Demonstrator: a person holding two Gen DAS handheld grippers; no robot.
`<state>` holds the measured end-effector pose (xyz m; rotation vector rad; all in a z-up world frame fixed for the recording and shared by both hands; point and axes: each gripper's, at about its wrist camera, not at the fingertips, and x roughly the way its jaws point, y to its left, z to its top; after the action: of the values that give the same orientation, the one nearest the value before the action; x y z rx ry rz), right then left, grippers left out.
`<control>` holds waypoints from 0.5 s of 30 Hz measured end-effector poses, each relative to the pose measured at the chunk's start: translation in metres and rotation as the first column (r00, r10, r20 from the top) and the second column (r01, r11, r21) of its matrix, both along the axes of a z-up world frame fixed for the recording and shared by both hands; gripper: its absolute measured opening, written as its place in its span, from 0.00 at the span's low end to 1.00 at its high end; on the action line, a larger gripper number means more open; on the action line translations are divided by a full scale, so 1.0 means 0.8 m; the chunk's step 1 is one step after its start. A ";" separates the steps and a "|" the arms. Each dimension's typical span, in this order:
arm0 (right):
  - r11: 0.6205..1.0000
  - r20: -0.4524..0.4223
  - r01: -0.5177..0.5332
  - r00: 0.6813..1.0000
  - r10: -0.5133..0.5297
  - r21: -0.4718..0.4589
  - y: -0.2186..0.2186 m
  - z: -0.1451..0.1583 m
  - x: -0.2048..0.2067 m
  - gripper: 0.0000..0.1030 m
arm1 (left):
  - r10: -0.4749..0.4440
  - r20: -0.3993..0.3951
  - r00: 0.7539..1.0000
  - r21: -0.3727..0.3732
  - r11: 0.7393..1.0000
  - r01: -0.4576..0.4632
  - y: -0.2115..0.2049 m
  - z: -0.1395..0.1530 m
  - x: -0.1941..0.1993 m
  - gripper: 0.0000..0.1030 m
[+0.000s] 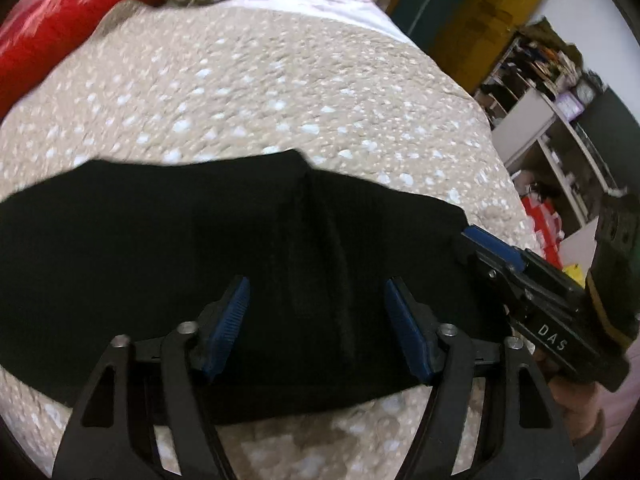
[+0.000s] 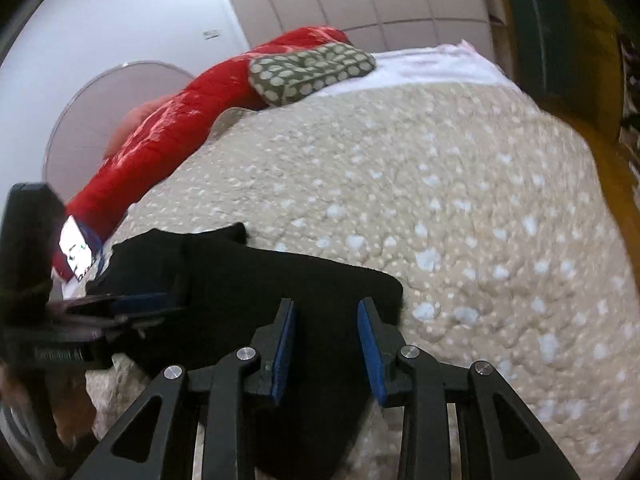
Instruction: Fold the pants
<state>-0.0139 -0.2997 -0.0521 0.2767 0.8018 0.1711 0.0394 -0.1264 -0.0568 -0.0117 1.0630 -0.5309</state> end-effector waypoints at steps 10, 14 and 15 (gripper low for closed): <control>0.995 0.041 -0.096 0.995 0.096 0.005 0.032 0.039 0.006 0.30 | 0.021 0.019 1.000 0.027 0.999 -0.021 0.018 0.013 -0.004 0.15; 0.993 -0.014 -0.103 0.995 0.102 -0.055 0.052 -0.001 0.027 0.30 | 0.043 0.002 0.999 0.025 0.999 -0.043 0.020 -0.004 0.001 0.15; 0.992 -0.012 -0.106 0.994 0.105 -0.071 0.054 0.001 0.025 0.30 | 0.040 0.003 0.999 0.026 0.999 -0.040 0.020 -0.002 0.000 0.15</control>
<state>0.0061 -0.2565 -0.0515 0.1681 0.8292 0.2402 0.0391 -0.1108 -0.0583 -0.0090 1.0647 -0.4803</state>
